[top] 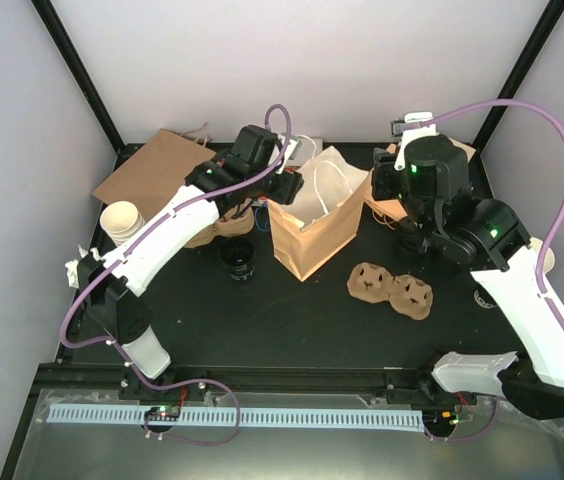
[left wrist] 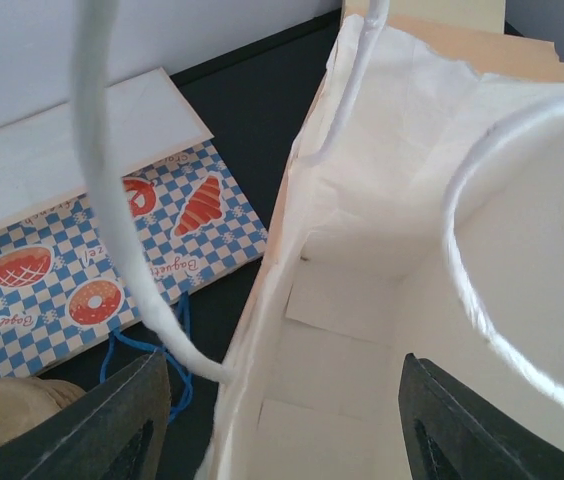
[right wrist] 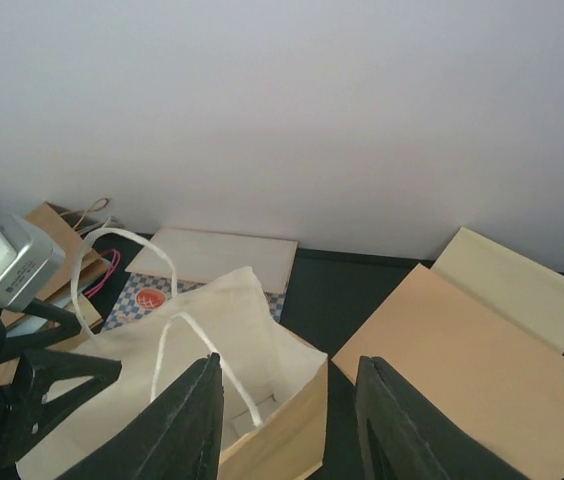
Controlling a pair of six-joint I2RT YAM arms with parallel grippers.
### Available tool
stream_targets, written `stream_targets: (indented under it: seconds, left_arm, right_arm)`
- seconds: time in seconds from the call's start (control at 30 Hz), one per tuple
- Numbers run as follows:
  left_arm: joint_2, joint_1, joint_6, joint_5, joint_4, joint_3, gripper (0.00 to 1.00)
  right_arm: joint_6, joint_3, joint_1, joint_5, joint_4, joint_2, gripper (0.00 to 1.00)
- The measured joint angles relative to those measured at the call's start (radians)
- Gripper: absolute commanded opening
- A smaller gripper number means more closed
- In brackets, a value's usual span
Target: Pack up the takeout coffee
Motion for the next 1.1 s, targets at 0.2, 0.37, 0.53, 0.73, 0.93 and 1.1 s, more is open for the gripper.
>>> stream_targets:
  seconds: [0.2,0.37,0.53,0.73,0.93,1.1]
  left_arm:
    - [-0.001,0.0,0.011,0.0,0.001,0.0,0.63]
    - [-0.004,0.0,0.014,-0.005,0.0,0.0,0.64]
    - [-0.037,0.0,0.013,-0.011,-0.003,-0.009,0.65]
    - [-0.171,0.0,0.011,-0.013,0.003,-0.051,0.67]
    - [-0.363,0.0,-0.006,-0.013,0.022,-0.156,0.68]
    - [-0.495,0.0,-0.035,-0.011,0.027,-0.263,0.69]
  right_arm:
    - [0.018,-0.084,0.0,-0.068,-0.005,-0.054,0.43]
    - [0.058,-0.227,0.0,-0.158,-0.027,-0.136,0.46]
    - [0.102,-0.366,0.0,-0.267,-0.042,-0.213,0.5]
    - [0.168,-0.555,0.0,-0.391,-0.044,-0.27,0.52]
    - [0.219,-0.671,0.0,-0.432,-0.042,-0.244,0.54]
    - [0.273,-0.737,0.0,-0.418,-0.002,-0.162,0.57]
